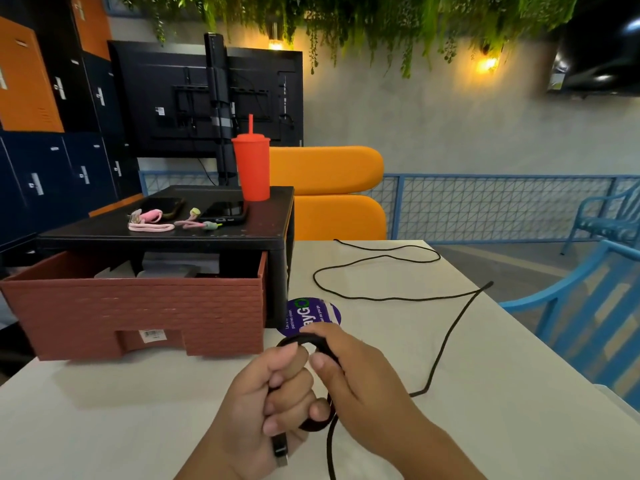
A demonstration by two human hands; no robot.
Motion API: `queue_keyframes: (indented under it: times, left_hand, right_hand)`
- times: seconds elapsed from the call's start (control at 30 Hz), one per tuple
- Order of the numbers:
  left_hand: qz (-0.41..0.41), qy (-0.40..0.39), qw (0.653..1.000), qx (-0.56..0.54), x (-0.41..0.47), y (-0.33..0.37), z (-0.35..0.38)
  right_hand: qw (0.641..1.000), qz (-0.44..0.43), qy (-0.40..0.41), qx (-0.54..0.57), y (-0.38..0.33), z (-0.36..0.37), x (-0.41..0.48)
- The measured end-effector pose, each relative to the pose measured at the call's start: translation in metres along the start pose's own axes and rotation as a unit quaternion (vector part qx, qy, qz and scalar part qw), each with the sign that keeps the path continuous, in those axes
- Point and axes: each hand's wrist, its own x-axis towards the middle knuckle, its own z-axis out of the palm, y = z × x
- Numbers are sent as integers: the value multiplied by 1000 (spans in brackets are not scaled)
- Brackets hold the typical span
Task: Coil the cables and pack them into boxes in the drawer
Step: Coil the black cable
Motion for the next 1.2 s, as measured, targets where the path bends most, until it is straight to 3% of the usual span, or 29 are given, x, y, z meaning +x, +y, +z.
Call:
queue_keyframes:
  times: [0.17,0.3,0.43,0.63,0.7,0.8,0.93,1.07,1.2]
  left_hand:
    - [0,207,972,111,1,-3,14]
    - [-3,250,954,163,4,-1,18]
    - [13,223,966,131,-1,4,15]
    - [107,210,972,9,-1,17,10]
    - [108,165,980,-41,-2,18,0]
    - [81,36,991,-103,1,22,-14]
    - [75,11,996,-48,-4,22,-26]
    - [66,-37,995,-64,-2,18,-28]
    - [89,-53,993,-50,-3,21,-20]
  right_hand:
    - [996,63,-21,-67,2,-3,1]
    - [989,46,-18,-142,7,-9,3]
    - [995,-7,-24,-93,6,-7,1]
    - [994,72,64,-53,37,-30,2]
    - [991,104,65,-47,44,-35,2]
    - [983,146,101,-46,56,-48,2]
    - [962,175,156,-140,62,-68,-1]
    - [899,91,271,-333,61,-71,-4]
    - [872,18,329,-362,67,-68,-4]
